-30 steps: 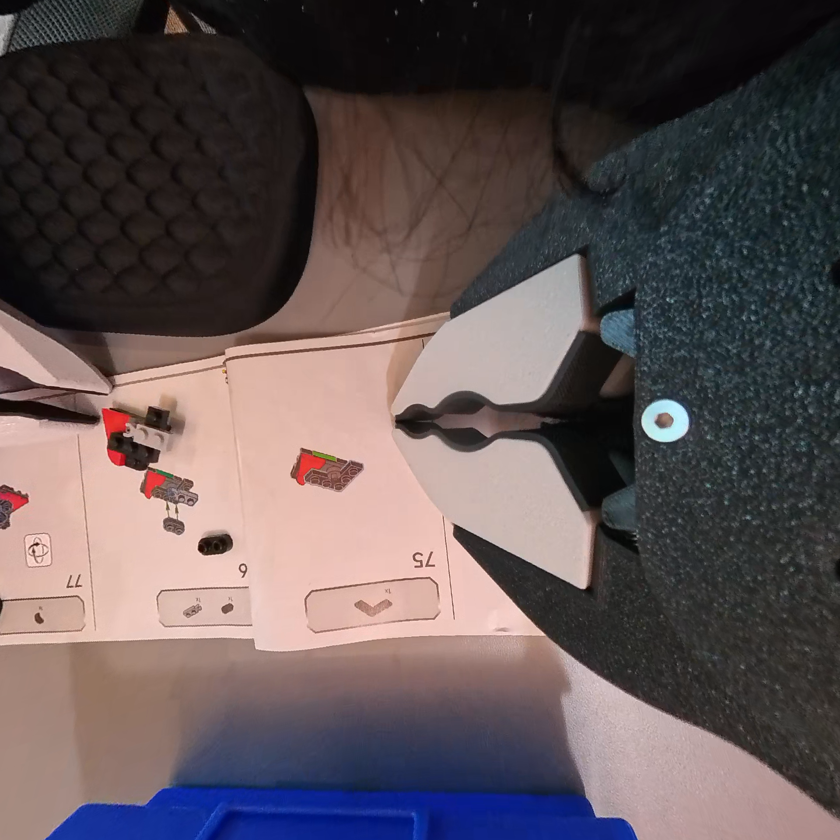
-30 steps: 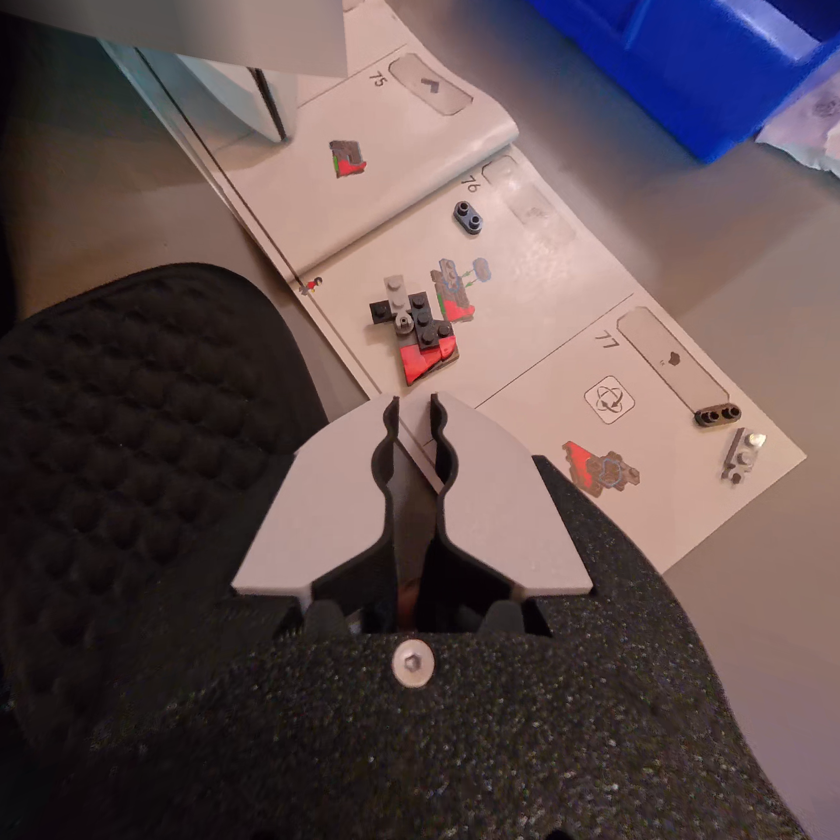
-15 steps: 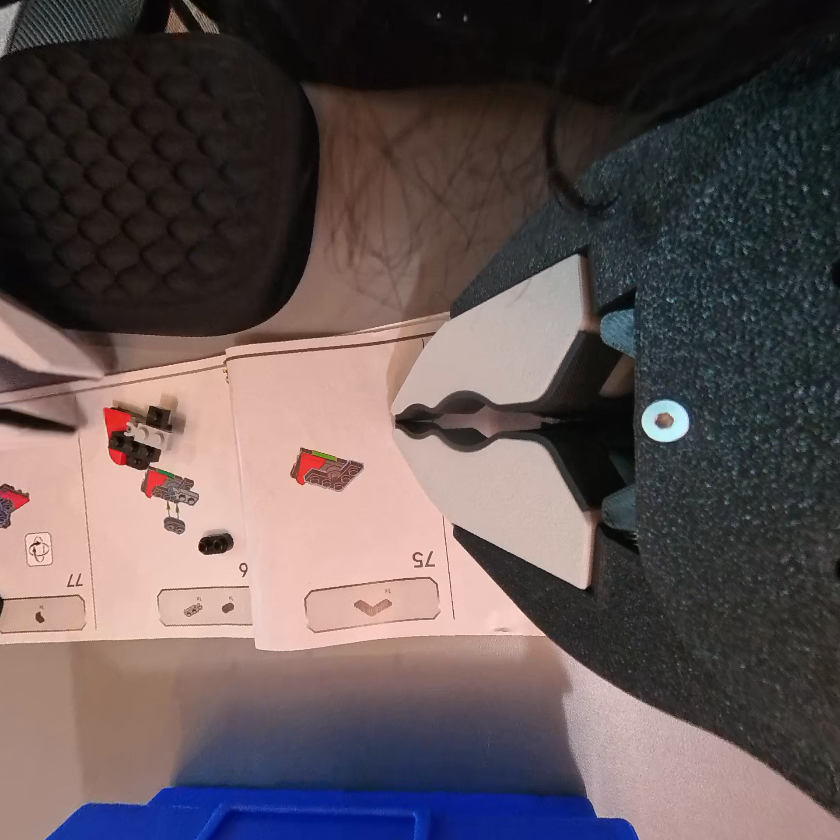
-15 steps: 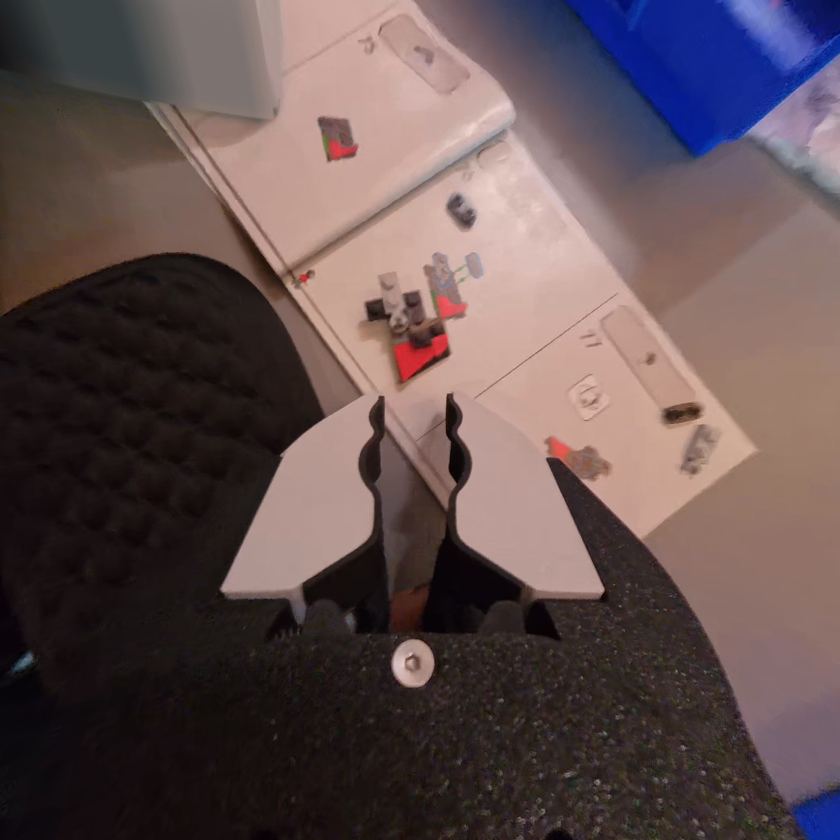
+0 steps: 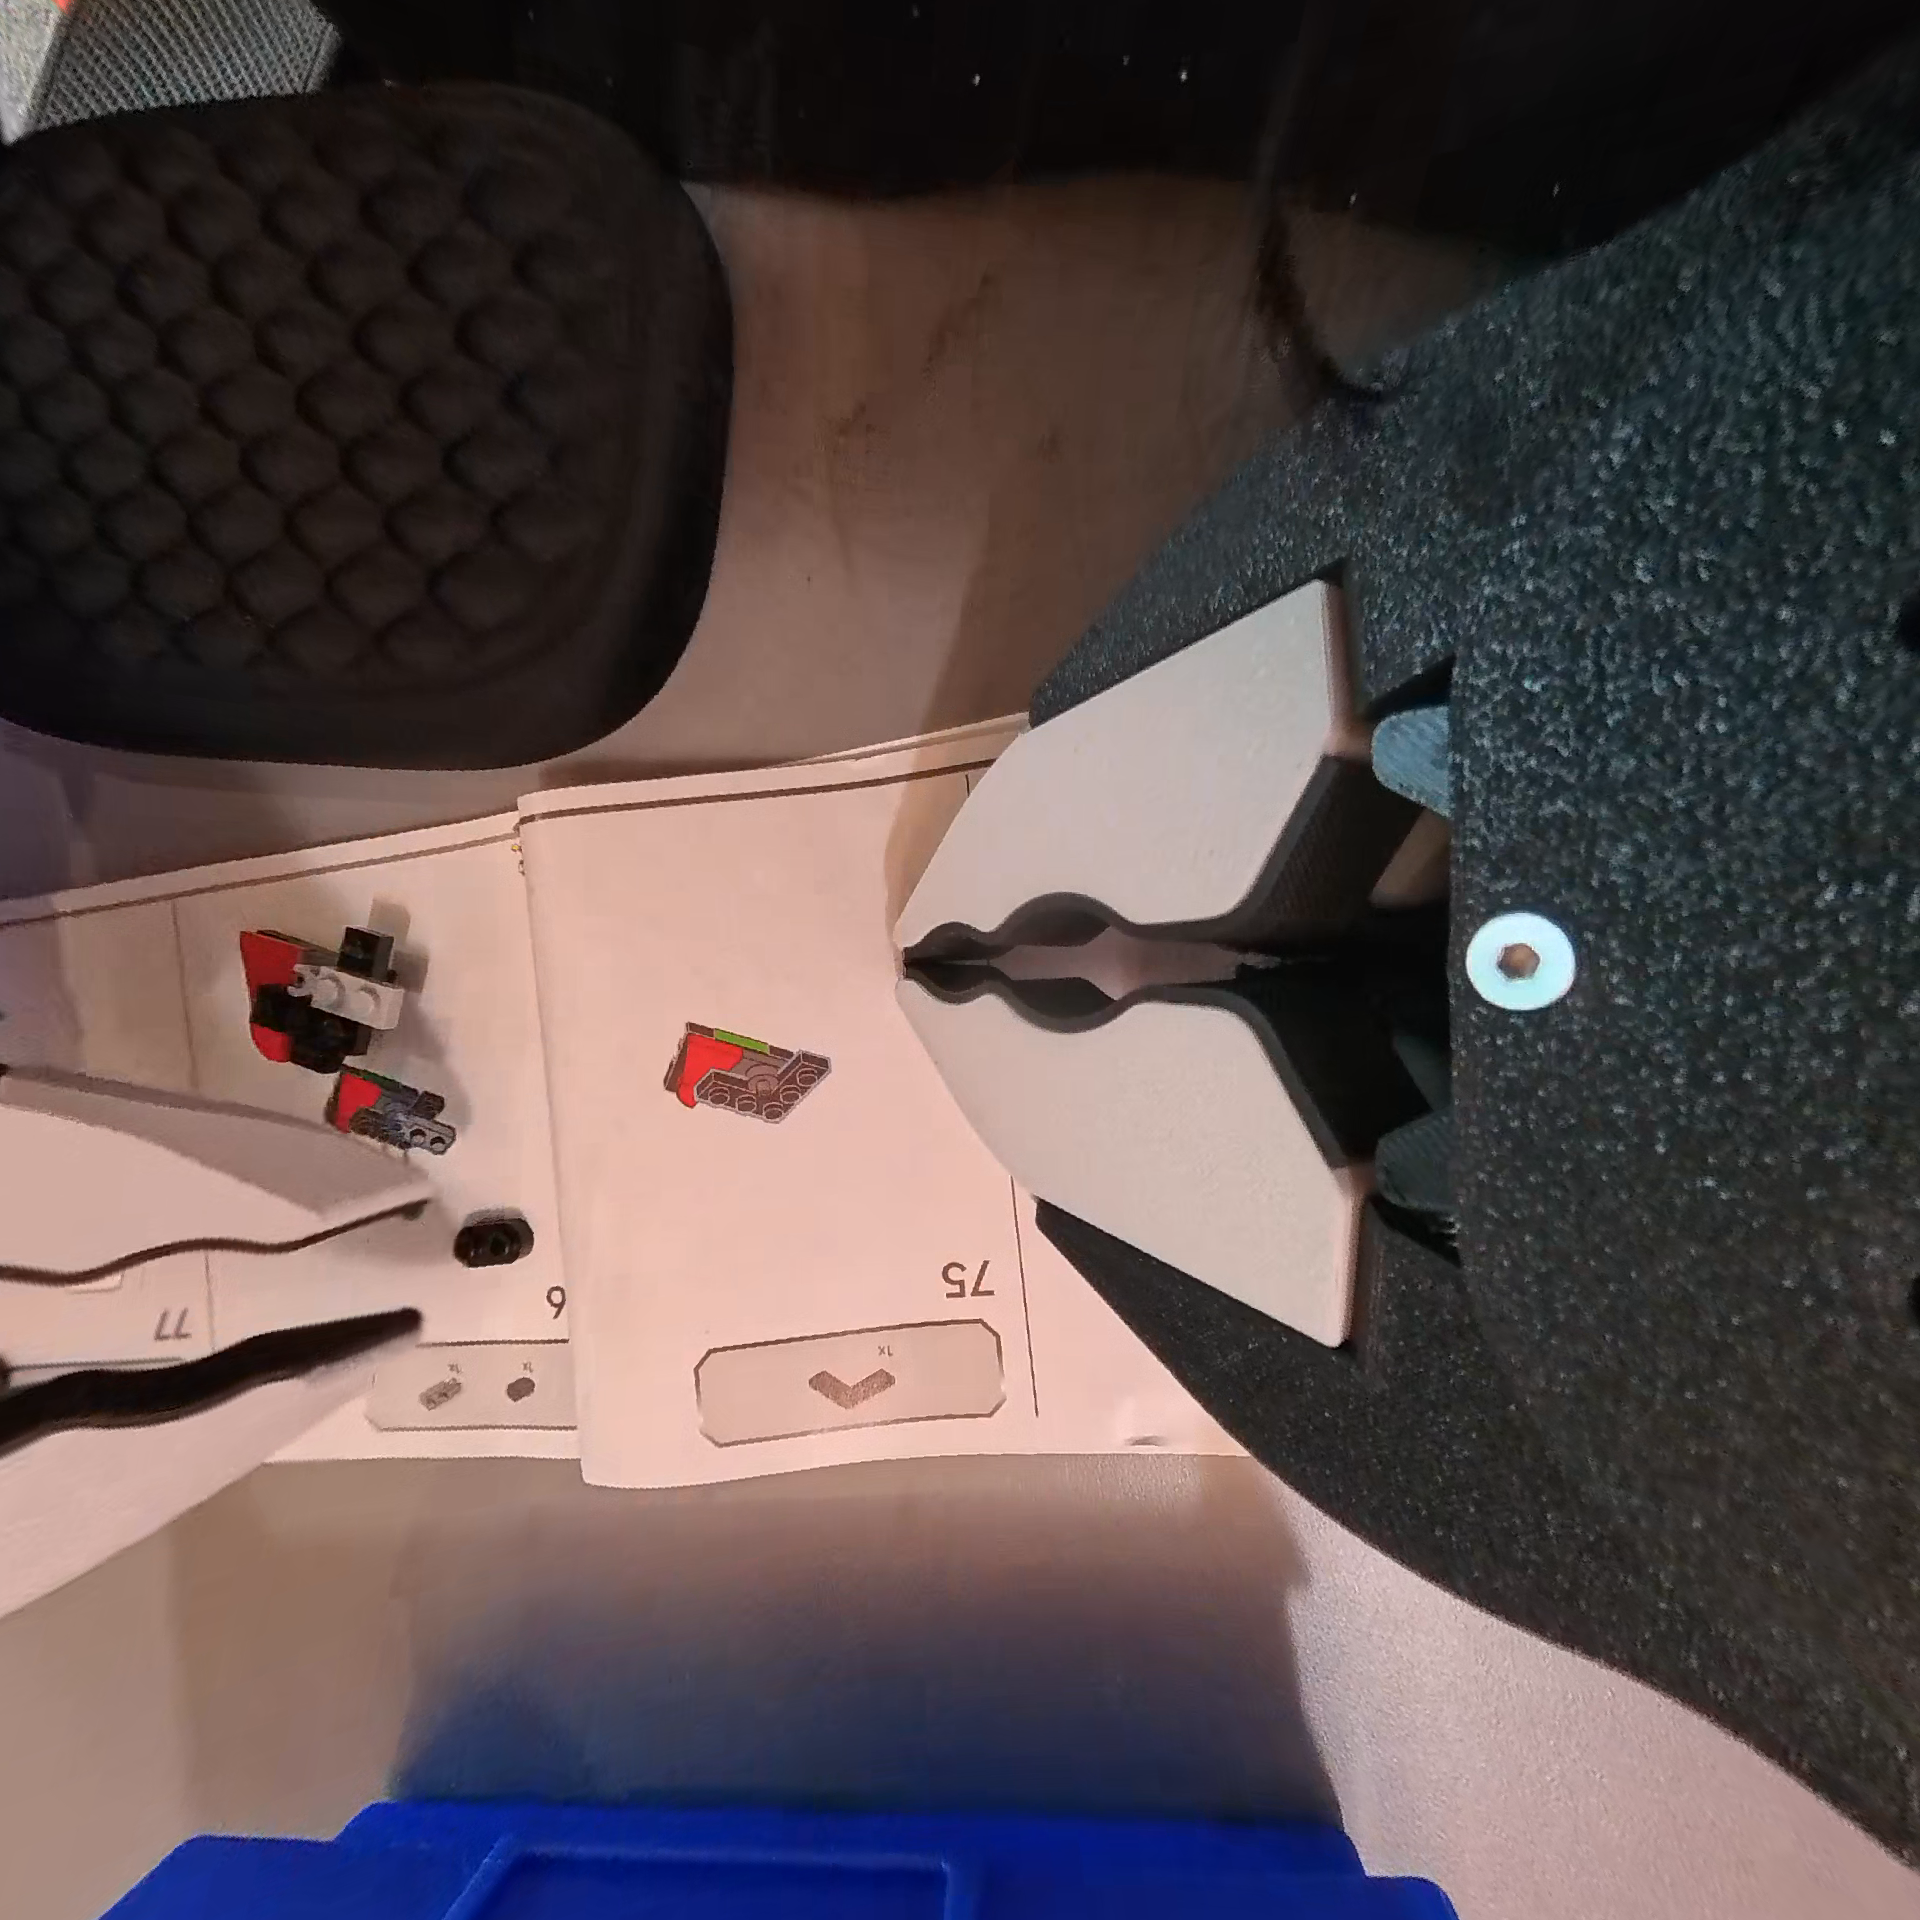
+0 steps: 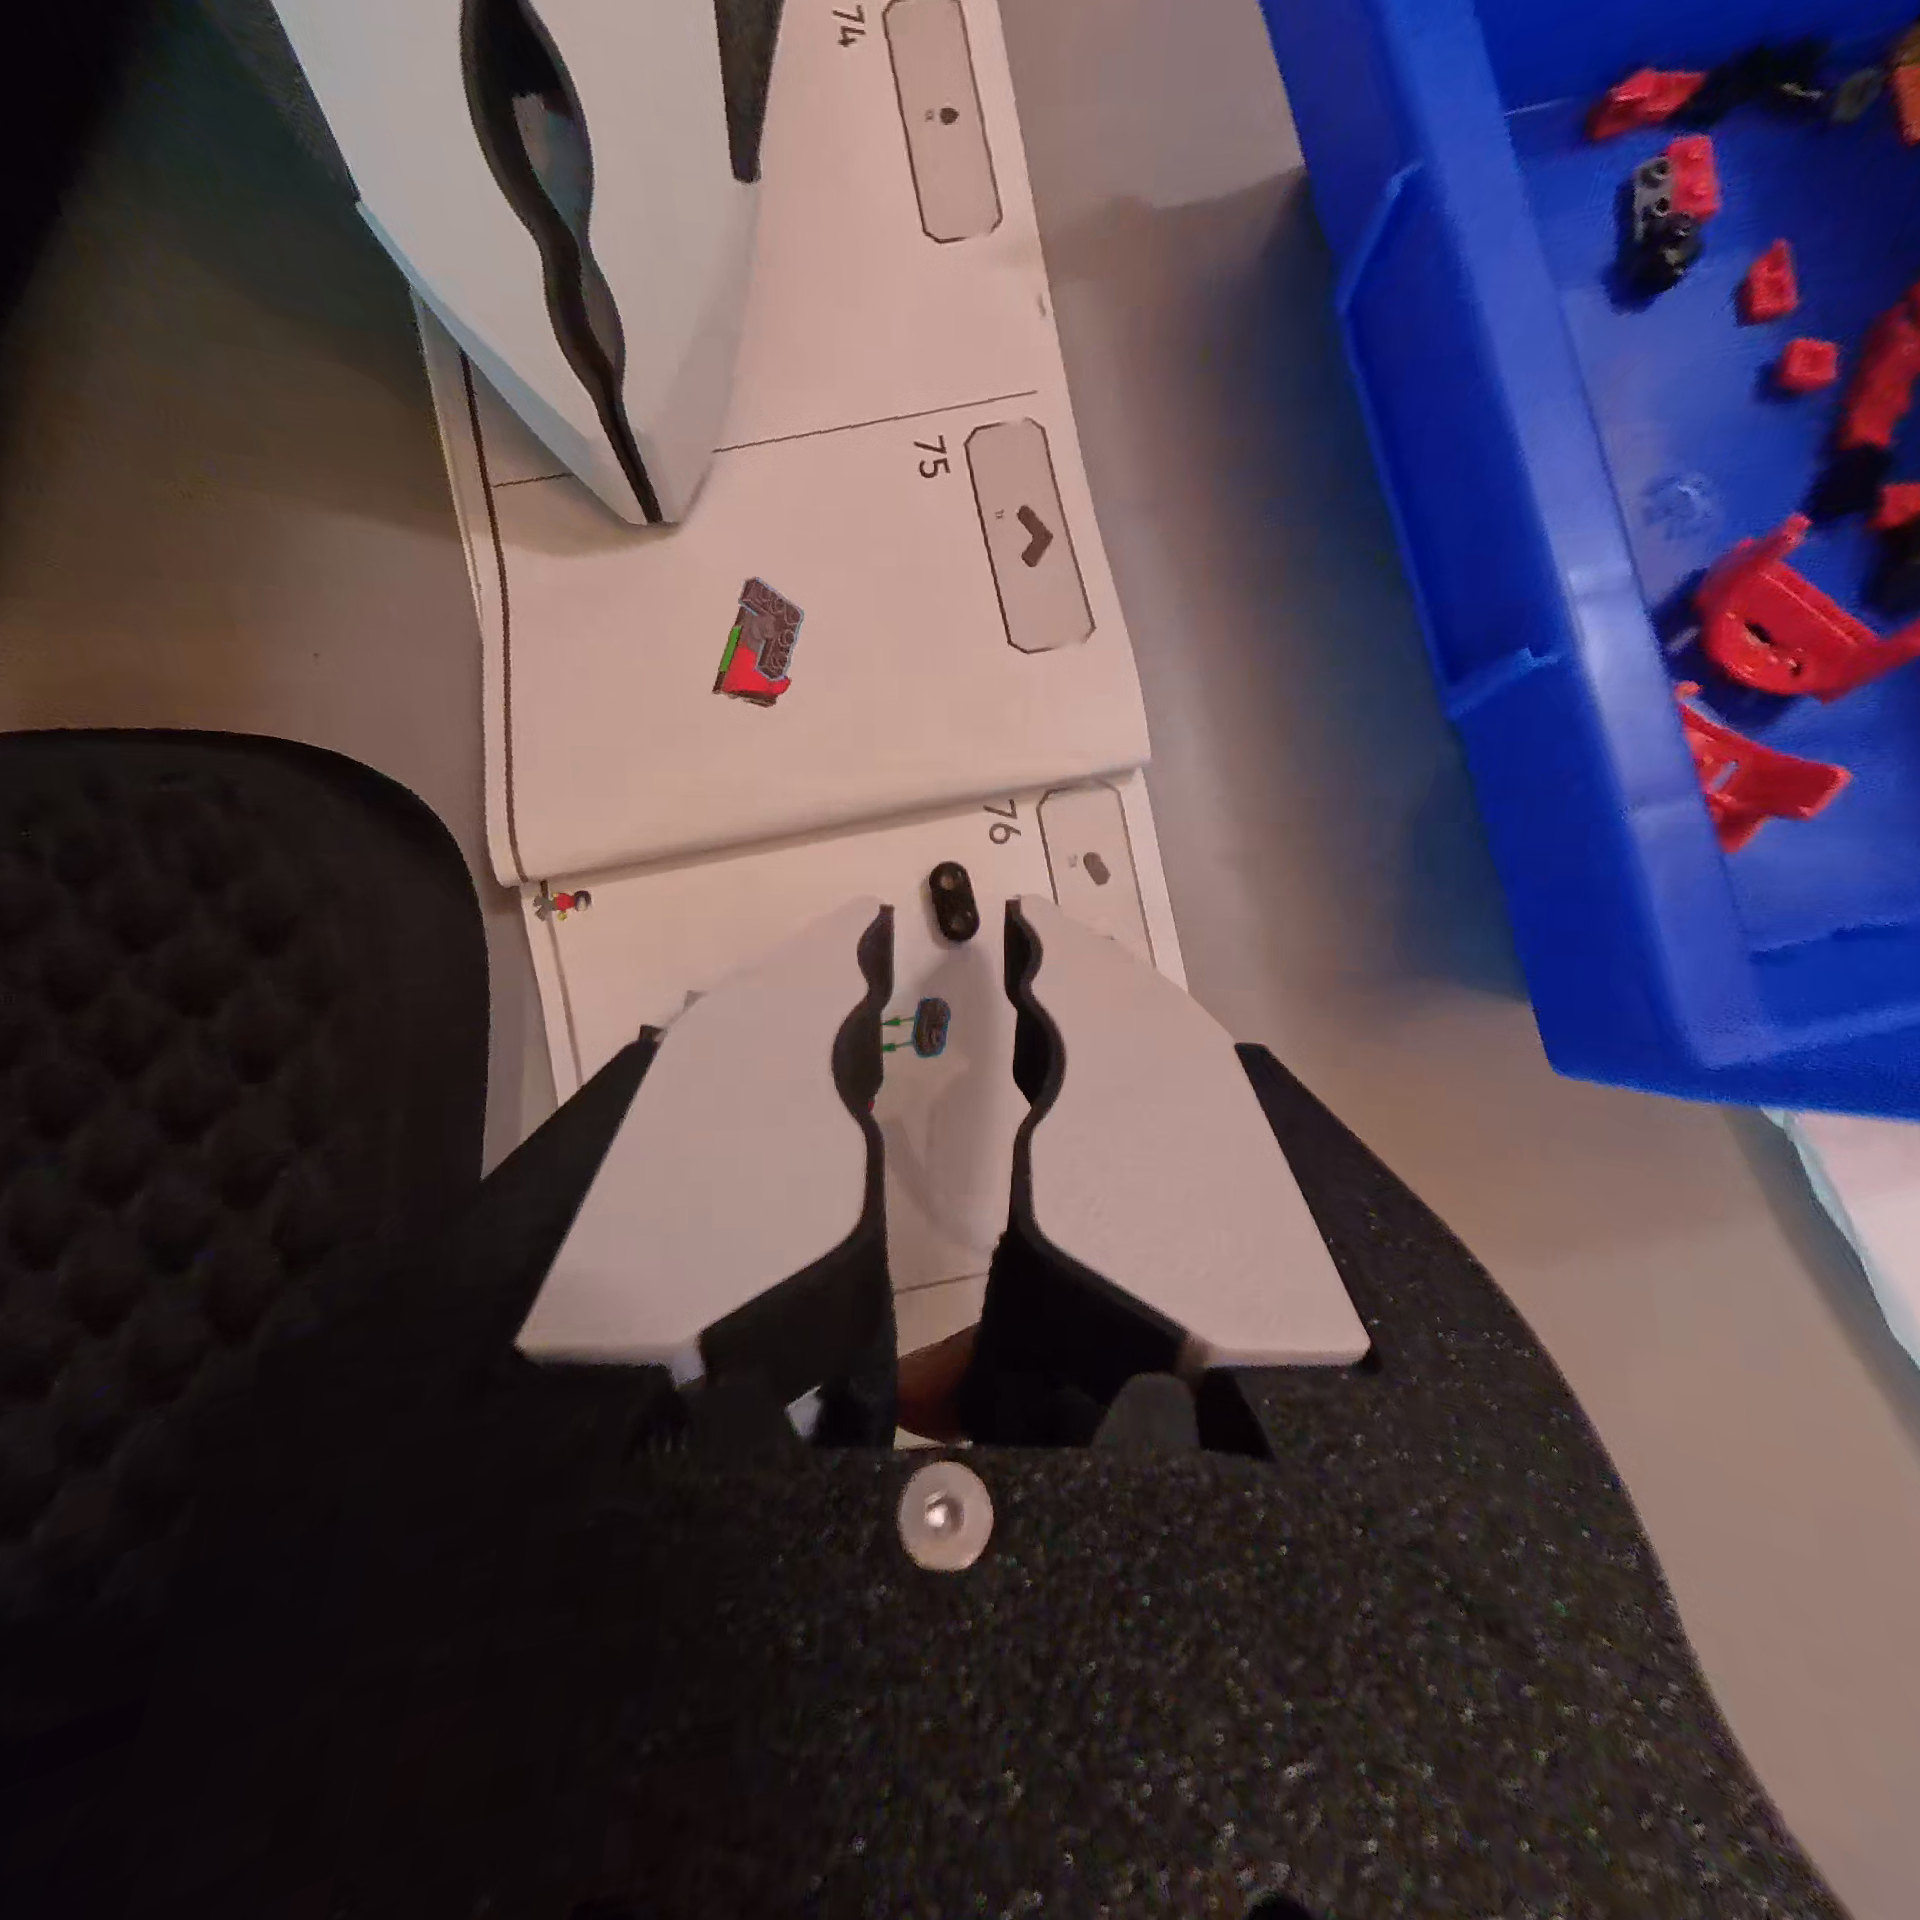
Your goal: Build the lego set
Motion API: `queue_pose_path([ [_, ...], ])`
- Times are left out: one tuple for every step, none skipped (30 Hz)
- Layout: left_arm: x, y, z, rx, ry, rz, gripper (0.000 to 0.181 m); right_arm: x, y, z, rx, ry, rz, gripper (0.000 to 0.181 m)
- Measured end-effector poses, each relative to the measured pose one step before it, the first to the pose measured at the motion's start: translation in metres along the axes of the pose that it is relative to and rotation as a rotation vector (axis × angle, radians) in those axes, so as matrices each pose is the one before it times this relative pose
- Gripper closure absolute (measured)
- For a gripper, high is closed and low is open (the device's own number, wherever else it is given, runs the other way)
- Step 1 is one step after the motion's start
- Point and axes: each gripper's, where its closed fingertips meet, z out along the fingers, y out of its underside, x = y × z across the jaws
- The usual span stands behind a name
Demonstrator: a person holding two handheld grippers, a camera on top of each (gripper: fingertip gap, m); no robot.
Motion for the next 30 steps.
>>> queue_pose_path([
  [0.00001, 0.00005, 0.00008, 0.0001, 0.0001, -0.0001, 0.181, 0.00083, -0.00012, 0.00252, -0.0048, -0.0012, -0.0068, 0.161],
  [-0.00001, 0.00002, -0.00002, 0.0002, -0.0005, 0.0004, 0.181, 0.00153, 0.00082, 0.00249, -0.0077, 0.0069, -0.0075, 0.161],
  [-0.00001, 0.00001, -0.00001, 0.0001, -0.0011, 0.0012, 0.181, 0.00029, 0.00098, 0.00255, -0.0063, 0.0026, -0.0104, 0.163],
  [-0.00003, -0.00013, -0.00002, 0.0001, -0.0015, 0.0015, 0.181, 0.00121, 0.00110, 0.00260, -0.0045, 0.0136, -0.0145, 0.166],
  [-0.00003, 0.00001, -0.00001, 0.0001, -0.0012, 0.0013, 0.181, 0.00079, 0.00084, 0.00220, 0.0000, 0.0156, -0.0193, 0.169],
  [-0.00009, -0.00002, 0.00001, 0.0001, -0.0004, 0.0005, 0.181, -0.00101, -0.00086, 0.00004, 0.0136, 0.0064, -0.0155, 0.173],
  [0.00006, -0.00005, 0.00004, 0.0001, 0.0007, -0.0008, 0.181, 0.00159, -0.00045, -0.00250, 0.0111, 0.0244, -0.0067, 0.173],
  [-0.00006, -0.00001, 0.00000, 0.0001, 0.0014, -0.0017, 0.181, 0.00312, 0.00057, -0.00569, 0.0067, 0.0330, 0.0032, 0.173],
  [0.00002, 0.00002, -0.00004, 0.0001, 0.0013, -0.0017, 0.181, 0.00326, 0.00017, -0.00837, 0.0154, 0.0319, 0.0180, 0.173],
  [-0.00007, 0.00002, 0.00010, 0.0002, 0.0007, -0.0009, 0.181, 0.00210, -0.00084, -0.01016, 0.0269, 0.0233, 0.0288, 0.173],
  [0.00001, 0.00002, -0.00001, -0.0001, 0.0001, 0.0000, 0.181, 0.00106, -0.00046, -0.01062, 0.0250, 0.0202, 0.0326, 0.173],
  [0.00002, -0.00003, 0.00004, -0.0002, -0.0001, 0.0003, 0.181, 0.00085, 0.00151, -0.01015, 0.0095, 0.0252, 0.0301, 0.173],
  [-0.00007, -0.00009, -0.00005, -0.0001, 0.0001, -0.0001, 0.181, -0.00070, 0.00356, -0.00875, -0.0054, 0.0235, 0.0218, 0.173],
  [0.00004, 0.00001, -0.00001, -0.0001, 0.0002, -0.0002, 0.181, -0.00301, 0.00408, -0.00716, -0.0101, 0.0137, 0.0148, 0.173],
  [-0.00005, 0.00004, 0.00010, -0.0001, 0.0002, -0.0002, 0.181, -0.00422, 0.00356, -0.00539, -0.0081, 0.0082, 0.0149, 0.173],
  [-0.00005, -0.00003, 0.00003, -0.0001, 0.0002, -0.0002, 0.181, -0.00563, 0.00284, -0.00386, -0.0048, -0.0014, 0.0160, 0.173],
  [0.00004, 0.00001, -0.00001, -0.0001, 0.0002, -0.0002, 0.181, -0.00731, 0.00183, -0.00221, 0.0011, -0.0133, 0.0156, 0.173],
  [0.00003, -0.00005, 0.00005, -0.0001, -0.0001, 0.0002, 0.181, -0.00673, 0.00159, -0.00102, 0.0017, -0.0128, 0.0141, 0.173],
  [-0.00009, -0.00003, 0.00003, -0.0001, 0.0000, 0.0001, 0.181, -0.00524, 0.00192, -0.00023, -0.0035, -0.0048, 0.0116, 0.173],
  [0.00006, -0.00006, 0.00004, 0.0001, 0.0007, -0.0008, 0.181, -0.00298, 0.00246, 0.00029, -0.0103, 0.0062, 0.0090, 0.174],
  [0.00004, -0.00003, 0.00002, 0.0001, 0.0012, -0.0015, 0.181, -0.00189, 0.00264, 0.00062, -0.0141, 0.0091, 0.0084, 0.173],
  [-0.00007, 0.00003, -0.00004, 0.0001, 0.0010, -0.0011, 0.181, -0.00210, 0.00273, 0.00094, -0.0161, 0.0027, 0.0096, 0.174],
  [0.00002, -0.00004, 0.00003, 0.0000, 0.0005, -0.0006, 0.181, -0.00200, 0.00190, 0.00123, -0.0113, 0.0002, 0.0099, 0.174],
  [-0.00004, -0.00001, 0.00000, 0.0001, -0.0002, 0.0002, 0.181, -0.00168, 0.00110, 0.00134, -0.0057, -0.0010, 0.0117, 0.173],
  [0.00000, -0.00003, 0.00003, 0.0001, -0.0007, 0.0007, 0.181, -0.00157, 0.00099, 0.00122, -0.0068, -0.0021, 0.0118, 0.173],
  [0.00004, 0.00001, -0.00001, 0.0001, -0.0009, 0.0009, 0.181, -0.00137, 0.00067, 0.00108, -0.0067, -0.0013, 0.0083, 0.173],
  [0.00002, 0.00002, -0.00001, 0.0000, -0.0010, 0.0011, 0.181, -0.00095, 0.00035, 0.00090, -0.0054, 0.0009, 0.0035, 0.173],
  [-0.00002, -0.00007, 0.00007, -0.0001, -0.0010, 0.0011, 0.181, -0.00074, -0.00003, 0.00064, -0.0040, 0.0017, 0.0004, 0.174],
  [0.00000, 0.00004, -0.00002, -0.0002, -0.0012, 0.0011, 0.181, -0.00069, -0.00018, 0.00062, -0.0038, 0.0010, 0.0001, 0.174],
  [-0.00004, -0.00003, 0.00003, 0.0001, -0.0010, 0.0008, 0.181, -0.00033, -0.00045, 0.00075, -0.0049, 0.0022, 0.0013, 0.174],
])
